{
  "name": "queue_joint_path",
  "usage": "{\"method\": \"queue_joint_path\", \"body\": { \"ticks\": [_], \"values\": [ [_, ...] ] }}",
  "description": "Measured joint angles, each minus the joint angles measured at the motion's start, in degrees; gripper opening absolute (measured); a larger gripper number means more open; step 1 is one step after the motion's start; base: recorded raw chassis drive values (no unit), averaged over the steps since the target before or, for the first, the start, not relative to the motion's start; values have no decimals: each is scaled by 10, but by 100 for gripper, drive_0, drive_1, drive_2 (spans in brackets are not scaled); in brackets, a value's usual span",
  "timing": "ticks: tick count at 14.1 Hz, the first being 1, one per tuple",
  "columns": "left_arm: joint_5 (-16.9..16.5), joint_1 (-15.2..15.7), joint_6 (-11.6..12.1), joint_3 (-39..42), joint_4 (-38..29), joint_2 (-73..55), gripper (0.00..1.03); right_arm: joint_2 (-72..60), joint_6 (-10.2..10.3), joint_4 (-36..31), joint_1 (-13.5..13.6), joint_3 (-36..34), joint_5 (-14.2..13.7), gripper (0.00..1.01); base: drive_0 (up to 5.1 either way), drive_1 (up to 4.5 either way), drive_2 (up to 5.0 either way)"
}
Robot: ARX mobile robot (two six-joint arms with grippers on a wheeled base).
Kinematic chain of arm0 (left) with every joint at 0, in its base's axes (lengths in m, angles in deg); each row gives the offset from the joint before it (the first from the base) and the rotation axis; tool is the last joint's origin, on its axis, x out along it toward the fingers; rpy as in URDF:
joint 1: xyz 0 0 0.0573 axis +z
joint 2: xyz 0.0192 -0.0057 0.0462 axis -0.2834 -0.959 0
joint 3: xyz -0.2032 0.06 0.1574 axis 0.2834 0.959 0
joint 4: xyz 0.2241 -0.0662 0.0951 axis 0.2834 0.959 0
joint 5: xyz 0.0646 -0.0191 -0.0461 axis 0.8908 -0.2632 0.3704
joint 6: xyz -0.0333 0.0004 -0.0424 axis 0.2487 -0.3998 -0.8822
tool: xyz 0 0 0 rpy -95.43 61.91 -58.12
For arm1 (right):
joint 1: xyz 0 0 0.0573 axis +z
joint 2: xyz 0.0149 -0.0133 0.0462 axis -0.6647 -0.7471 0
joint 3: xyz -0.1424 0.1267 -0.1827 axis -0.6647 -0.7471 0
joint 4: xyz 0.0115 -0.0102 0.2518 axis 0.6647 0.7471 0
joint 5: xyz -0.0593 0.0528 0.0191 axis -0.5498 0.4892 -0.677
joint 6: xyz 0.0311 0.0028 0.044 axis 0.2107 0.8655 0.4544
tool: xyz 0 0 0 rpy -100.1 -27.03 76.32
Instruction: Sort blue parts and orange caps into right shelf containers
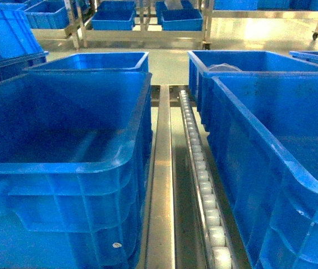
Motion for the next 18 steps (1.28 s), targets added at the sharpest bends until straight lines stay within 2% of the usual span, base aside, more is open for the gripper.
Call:
{"method": "queue_joint_path", "body": {
  "ticks": [11, 12, 13, 14, 15, 16, 18],
  "values": [
    [0, 0, 0, 0, 0, 0, 43, 0, 0, 0, 0, 0, 0, 42, 0, 0, 0],
    [6, -5, -7, 1, -17, 4, 43, 0, -4, -30, 13, -1, -32, 42, 0, 0, 0],
    [42, -35, -34, 0, -101, -2, 43, -4, -11, -94, 60, 0, -89, 42, 0, 0, 0],
    [51, -64, -49, -5, -125, -12, 43, -17, -16, -100, 94, 2, -112, 42, 0, 0, 0],
    [59, -87, -61, -10, -166, -62, 43, -43, -25, -111, 117, 2, -118, 42, 0, 0, 0],
    [57, -85, -61, -32, -235, -150, 43, -91, -30, -177, 100, 8, -88, 42, 0, 0, 0],
    [19, -51, -58, -118, -415, -363, 43, -303, -30, -367, 18, 79, -29, 42, 0, 0, 0]
  ]
}}
